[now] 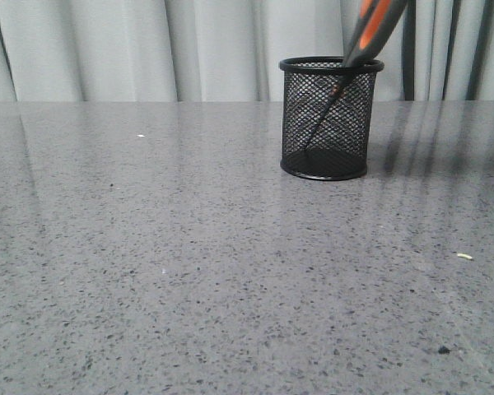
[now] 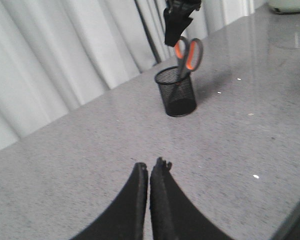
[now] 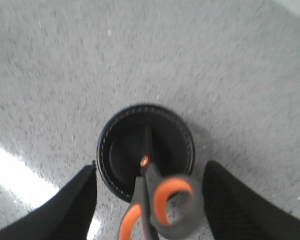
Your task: Put scissors into bucket
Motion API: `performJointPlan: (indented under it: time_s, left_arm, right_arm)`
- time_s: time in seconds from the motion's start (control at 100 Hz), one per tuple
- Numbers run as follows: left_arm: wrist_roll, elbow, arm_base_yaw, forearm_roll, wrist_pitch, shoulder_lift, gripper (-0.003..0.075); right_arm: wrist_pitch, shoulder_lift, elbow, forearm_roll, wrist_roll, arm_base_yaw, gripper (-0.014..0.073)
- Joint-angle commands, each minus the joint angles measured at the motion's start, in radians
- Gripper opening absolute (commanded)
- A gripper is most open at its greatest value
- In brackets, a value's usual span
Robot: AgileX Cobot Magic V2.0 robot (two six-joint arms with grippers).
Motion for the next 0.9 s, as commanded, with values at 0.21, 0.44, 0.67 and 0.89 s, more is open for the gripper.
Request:
performJointPlan:
  time_s: [0.21, 0.44, 0.67, 0.89]
  left_arm:
    - [-0.011, 0.164, 0.003, 0.024, -0.511, 0.023, -0.0020]
    - [-0.011, 0.436, 0.003, -0.089, -0.817, 0.023, -0.0020]
    - [-0.011, 0.605, 0.003, -0.209, -0.906, 0.023, -0.0020]
    - [-0.011, 0.628, 0.003, -0.209, -0.903, 0.023, -0.0020]
  right_arm:
    - [-0.062, -0.194, -0.094, 0.041, 0.002, -0.004, -0.0029]
    - [-0.214, -0.454, 0.227, 0.082, 0.002, 0.042, -0.0045]
    - [-0.705, -0.895, 0.908, 0.078, 0.002, 0.115, -0.0045]
    - [-0.999, -1.271, 1.354, 0.041, 0.002, 0.111, -0.0045]
